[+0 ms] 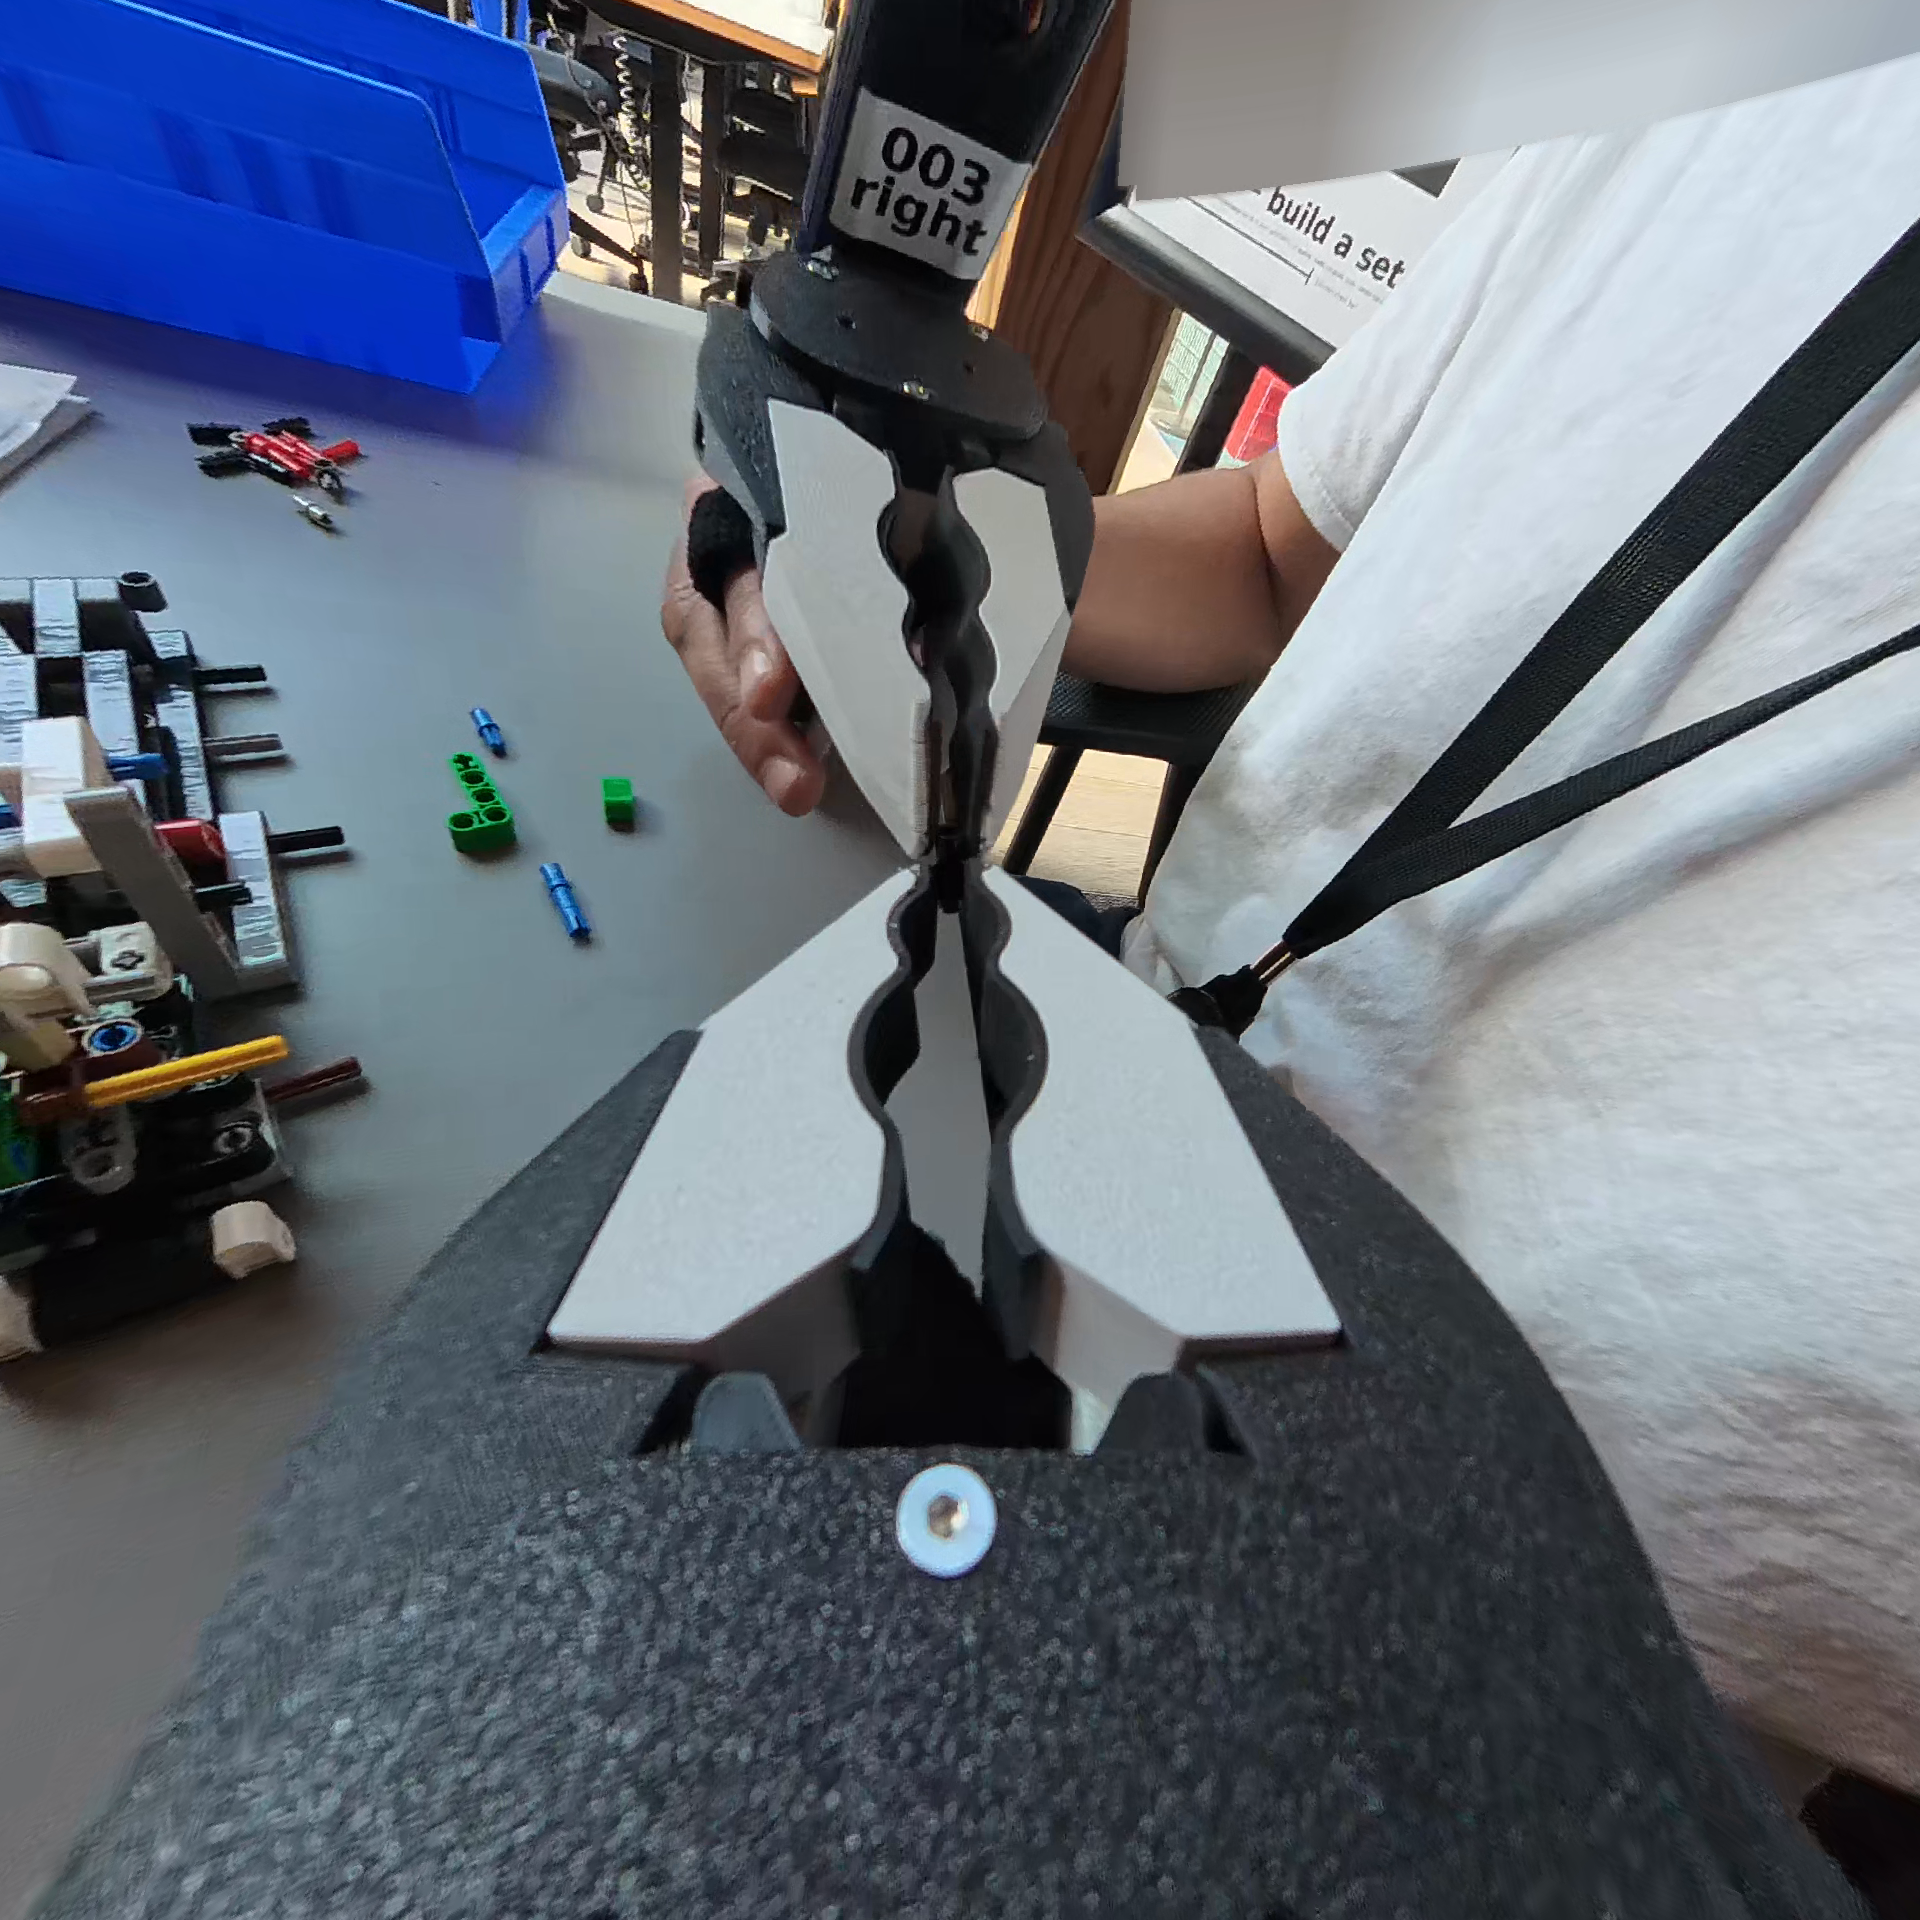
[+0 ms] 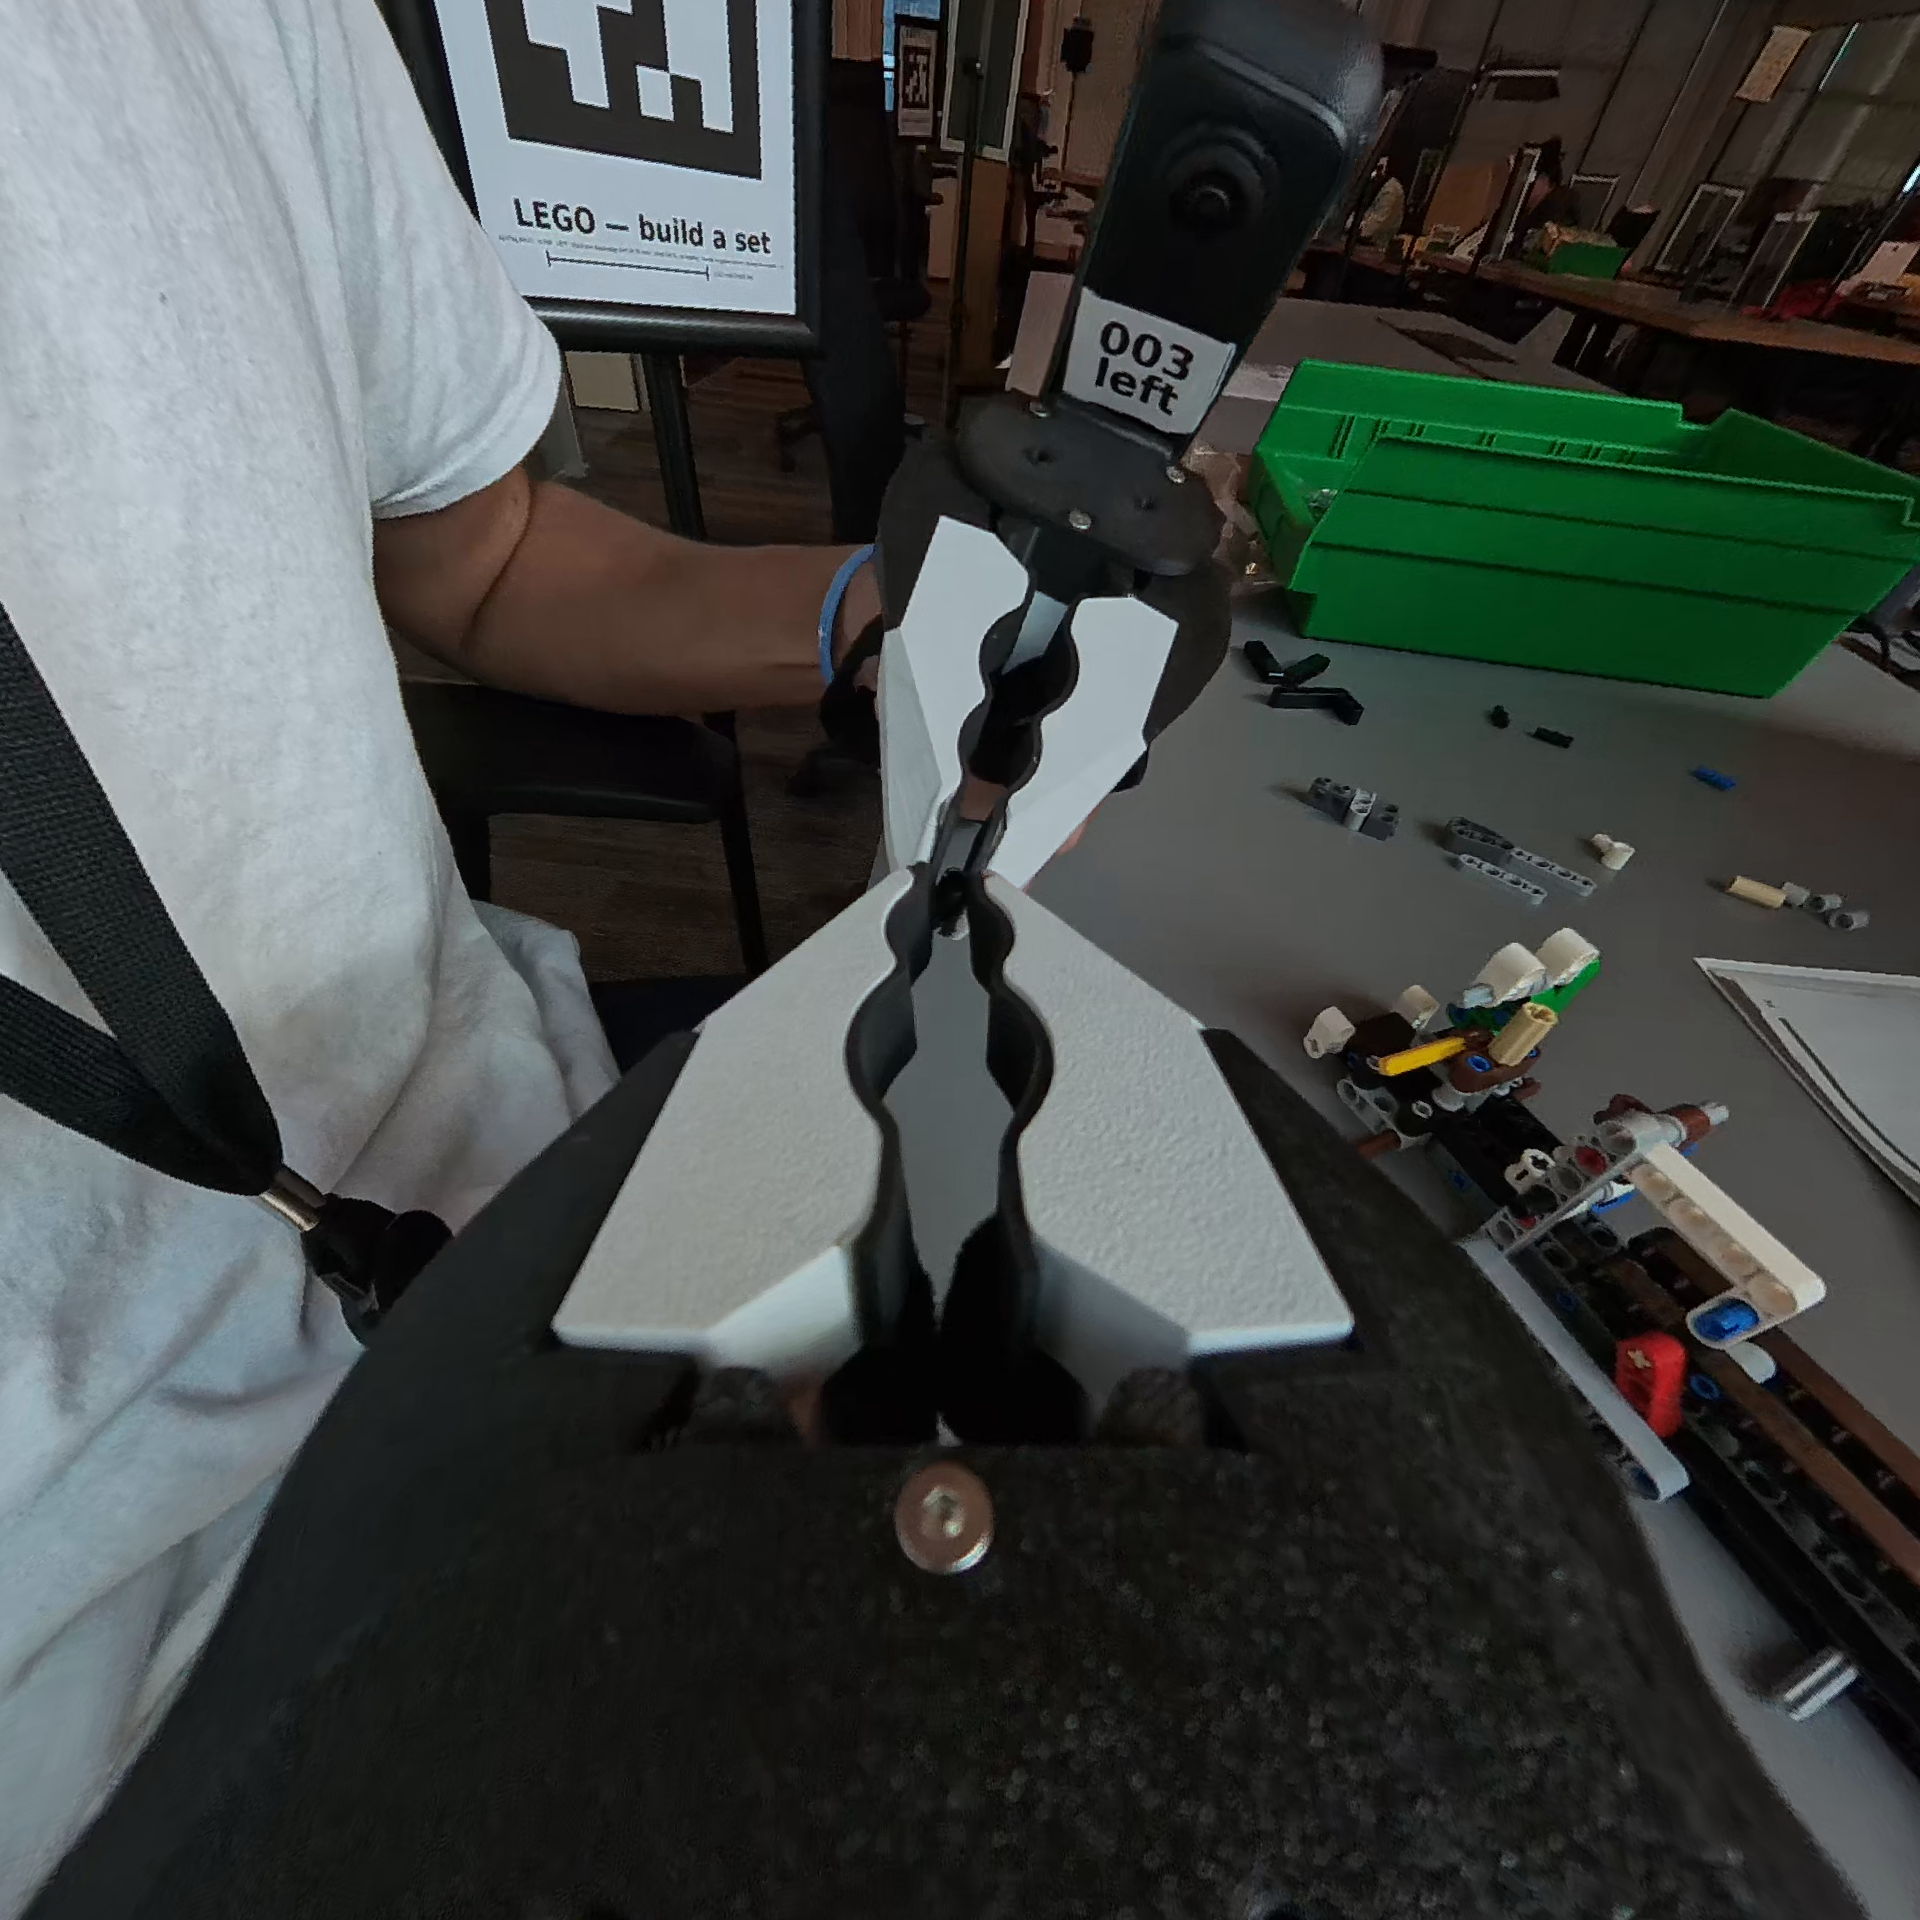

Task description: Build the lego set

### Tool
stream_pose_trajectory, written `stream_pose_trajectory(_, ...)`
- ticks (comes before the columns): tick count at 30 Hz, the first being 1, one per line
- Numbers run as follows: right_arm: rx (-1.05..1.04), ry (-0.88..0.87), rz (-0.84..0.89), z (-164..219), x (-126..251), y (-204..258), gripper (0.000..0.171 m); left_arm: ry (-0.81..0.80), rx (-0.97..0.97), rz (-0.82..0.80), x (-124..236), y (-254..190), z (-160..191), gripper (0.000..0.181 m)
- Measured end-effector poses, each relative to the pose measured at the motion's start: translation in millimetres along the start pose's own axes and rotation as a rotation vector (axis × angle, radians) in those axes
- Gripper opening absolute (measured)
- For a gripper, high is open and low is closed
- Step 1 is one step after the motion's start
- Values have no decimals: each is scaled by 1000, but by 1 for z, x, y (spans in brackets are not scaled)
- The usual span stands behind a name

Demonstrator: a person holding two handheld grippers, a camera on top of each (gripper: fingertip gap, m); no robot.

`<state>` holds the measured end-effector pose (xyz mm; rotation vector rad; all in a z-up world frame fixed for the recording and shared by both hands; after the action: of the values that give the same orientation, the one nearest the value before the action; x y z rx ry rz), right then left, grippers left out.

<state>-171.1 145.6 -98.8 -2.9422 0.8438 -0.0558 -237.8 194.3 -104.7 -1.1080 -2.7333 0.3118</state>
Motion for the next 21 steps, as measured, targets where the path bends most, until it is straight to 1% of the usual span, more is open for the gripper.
stream_pose_trajectory(6,80,17,-21,4,0,6,4,57,2,39,-3,-2,4,3)
stream_pose_trajectory(8,58,37,-7,5,1,3,4,72,-11,18,-3,2,4,3)
stream_pose_trajectory(10,-1,45,25,4,2,-3,3,62,-28,-20,-2,6,2,3)
stream_pose_trajectory(13,-30,56,64,2,2,-7,3,49,-65,-58,0,9,-2,4)
stream_pose_trajectory(15,-55,86,110,2,4,-11,3,67,-115,-103,6,13,-1,14)
stream_pose_trajectory(16,-73,105,135,3,6,-13,3,93,-144,-132,11,17,1,18)
stream_pose_trajectory(18,-106,147,201,10,9,-17,2,163,-204,-169,20,25,7,19)
stream_pose_trajectory(21,-187,205,263,22,8,-17,3,270,-281,-146,25,33,18,23)
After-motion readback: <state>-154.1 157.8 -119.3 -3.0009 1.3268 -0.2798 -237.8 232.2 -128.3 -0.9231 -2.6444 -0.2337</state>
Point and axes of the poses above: each gripper's, where its closed fingertips meet, x back along the fingers, z out of its underside, y = z × x across the jaws, the point moved 5 cm from there along x, back along the fingers, and after that the axes turned 11 degrees about -y, right-handed, at the moved point
